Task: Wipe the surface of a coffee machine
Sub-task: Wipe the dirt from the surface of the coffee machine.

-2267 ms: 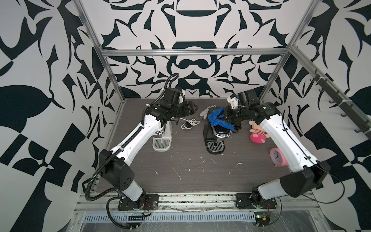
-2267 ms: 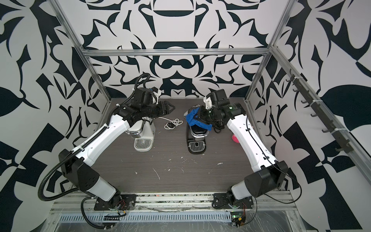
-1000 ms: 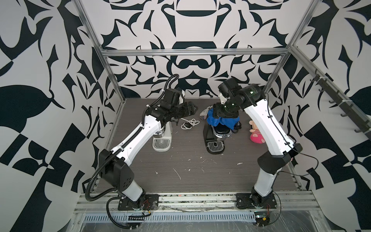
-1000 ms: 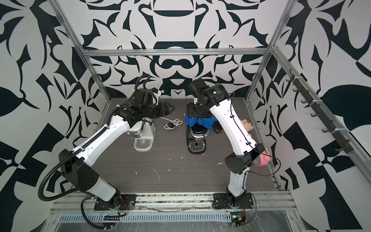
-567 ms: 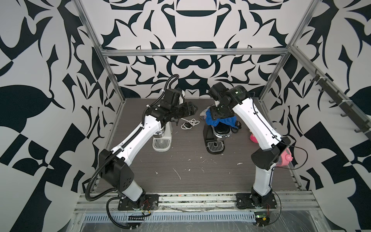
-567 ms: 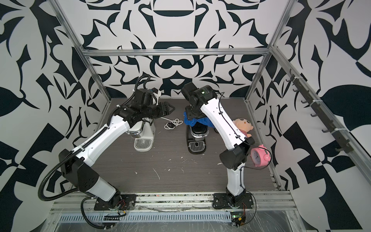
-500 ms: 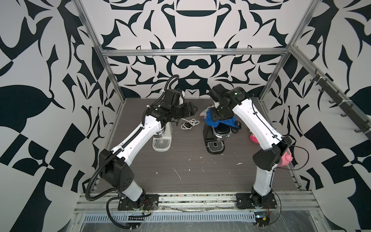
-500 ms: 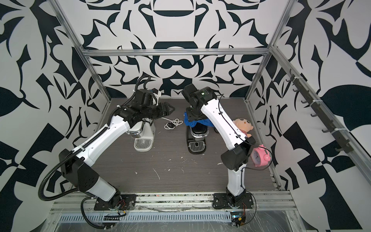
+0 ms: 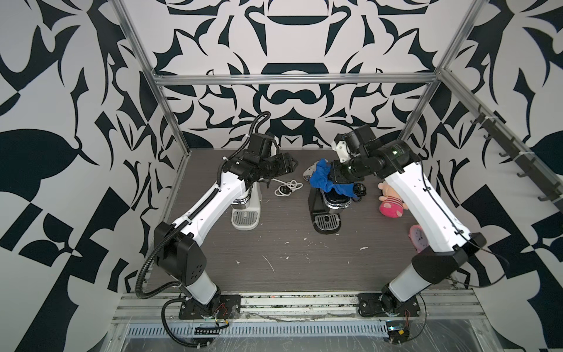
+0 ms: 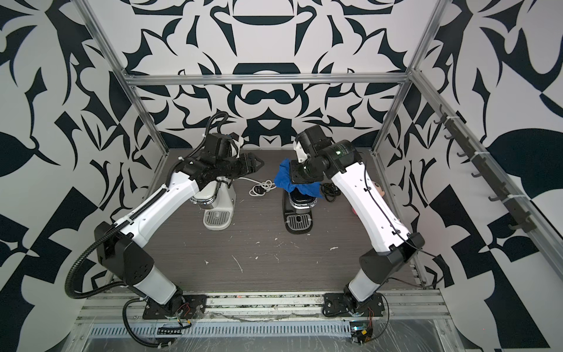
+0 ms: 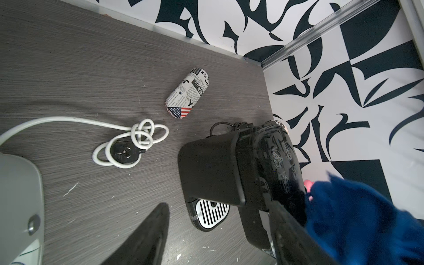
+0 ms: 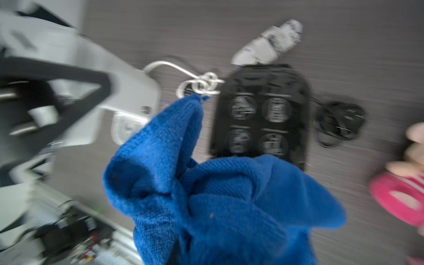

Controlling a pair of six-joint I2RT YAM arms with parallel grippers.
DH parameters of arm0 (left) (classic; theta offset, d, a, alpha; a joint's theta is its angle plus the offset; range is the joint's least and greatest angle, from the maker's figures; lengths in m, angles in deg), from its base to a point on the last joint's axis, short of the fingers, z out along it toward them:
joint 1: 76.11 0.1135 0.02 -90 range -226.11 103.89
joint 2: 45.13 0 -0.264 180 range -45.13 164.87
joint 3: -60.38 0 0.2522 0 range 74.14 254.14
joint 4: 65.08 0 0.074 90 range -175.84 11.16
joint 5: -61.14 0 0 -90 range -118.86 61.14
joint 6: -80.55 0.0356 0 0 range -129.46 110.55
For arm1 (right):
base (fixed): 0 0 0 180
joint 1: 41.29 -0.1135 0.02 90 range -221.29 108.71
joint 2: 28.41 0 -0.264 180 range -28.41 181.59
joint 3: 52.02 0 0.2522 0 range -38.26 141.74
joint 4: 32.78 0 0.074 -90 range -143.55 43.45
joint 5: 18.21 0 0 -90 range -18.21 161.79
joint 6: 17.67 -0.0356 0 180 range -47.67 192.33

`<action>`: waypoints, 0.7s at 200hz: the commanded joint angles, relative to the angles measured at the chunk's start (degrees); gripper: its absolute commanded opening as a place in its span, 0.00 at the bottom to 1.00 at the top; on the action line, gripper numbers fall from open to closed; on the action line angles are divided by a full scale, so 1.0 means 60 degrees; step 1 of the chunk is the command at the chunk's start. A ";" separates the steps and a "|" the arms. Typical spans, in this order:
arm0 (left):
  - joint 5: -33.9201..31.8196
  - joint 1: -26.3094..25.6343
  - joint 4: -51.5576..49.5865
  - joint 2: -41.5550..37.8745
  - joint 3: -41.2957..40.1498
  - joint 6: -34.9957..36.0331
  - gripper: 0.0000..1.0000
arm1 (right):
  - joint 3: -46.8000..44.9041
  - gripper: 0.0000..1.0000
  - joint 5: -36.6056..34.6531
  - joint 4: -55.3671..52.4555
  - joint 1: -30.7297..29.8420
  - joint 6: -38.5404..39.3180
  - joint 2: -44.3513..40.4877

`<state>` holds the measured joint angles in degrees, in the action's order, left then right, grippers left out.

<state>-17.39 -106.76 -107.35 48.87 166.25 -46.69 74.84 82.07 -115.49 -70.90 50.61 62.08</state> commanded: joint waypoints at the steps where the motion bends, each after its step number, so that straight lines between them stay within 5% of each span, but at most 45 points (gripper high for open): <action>1: -0.0004 0.0058 -0.0144 0.0261 0.0506 0.0105 0.72 | -0.0549 0.00 0.2093 0.1390 0.0303 -0.0295 -0.0696; 21: 0.0041 0.0068 -0.0071 0.0432 0.0621 -0.0045 0.72 | -0.1931 0.00 0.3413 0.2566 0.1573 -0.0599 -0.0901; 46: 0.0083 0.0070 0.0004 0.0530 0.0642 -0.0192 0.72 | -0.3308 0.00 0.3351 0.2902 0.2458 -0.0443 -0.0872; 140: 0.0580 -0.0031 0.0267 0.1146 0.0860 -0.0357 0.71 | -0.4277 0.00 0.1770 0.2329 0.1890 -0.0017 -0.1153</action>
<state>-15.29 -106.67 -106.65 54.22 169.29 -48.48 48.54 96.76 -98.16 -56.89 49.28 54.24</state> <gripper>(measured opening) 0.712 0.129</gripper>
